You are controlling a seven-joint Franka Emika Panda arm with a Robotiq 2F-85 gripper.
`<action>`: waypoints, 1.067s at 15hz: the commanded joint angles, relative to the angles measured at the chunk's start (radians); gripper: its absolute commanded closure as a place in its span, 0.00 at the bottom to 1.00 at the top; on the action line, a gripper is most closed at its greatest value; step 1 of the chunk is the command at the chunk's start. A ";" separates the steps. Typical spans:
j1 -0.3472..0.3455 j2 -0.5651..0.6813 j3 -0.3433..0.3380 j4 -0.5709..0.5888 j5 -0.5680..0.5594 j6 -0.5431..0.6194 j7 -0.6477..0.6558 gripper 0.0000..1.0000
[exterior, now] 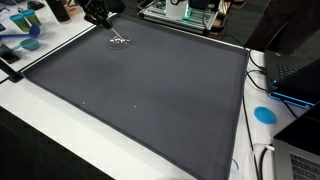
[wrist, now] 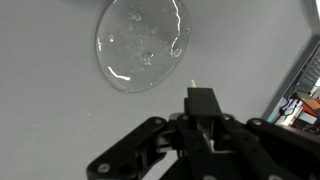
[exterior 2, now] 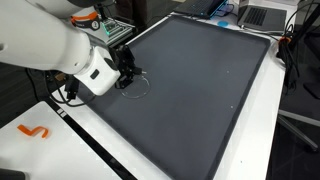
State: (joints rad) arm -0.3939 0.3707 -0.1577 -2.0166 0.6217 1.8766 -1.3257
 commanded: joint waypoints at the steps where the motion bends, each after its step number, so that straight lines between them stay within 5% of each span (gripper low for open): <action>1: -0.014 0.024 0.003 0.014 0.035 -0.032 -0.026 0.96; 16: 0.007 0.008 -0.005 -0.006 0.016 -0.001 0.016 0.96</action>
State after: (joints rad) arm -0.3915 0.3890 -0.1565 -2.0157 0.6394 1.8705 -1.3222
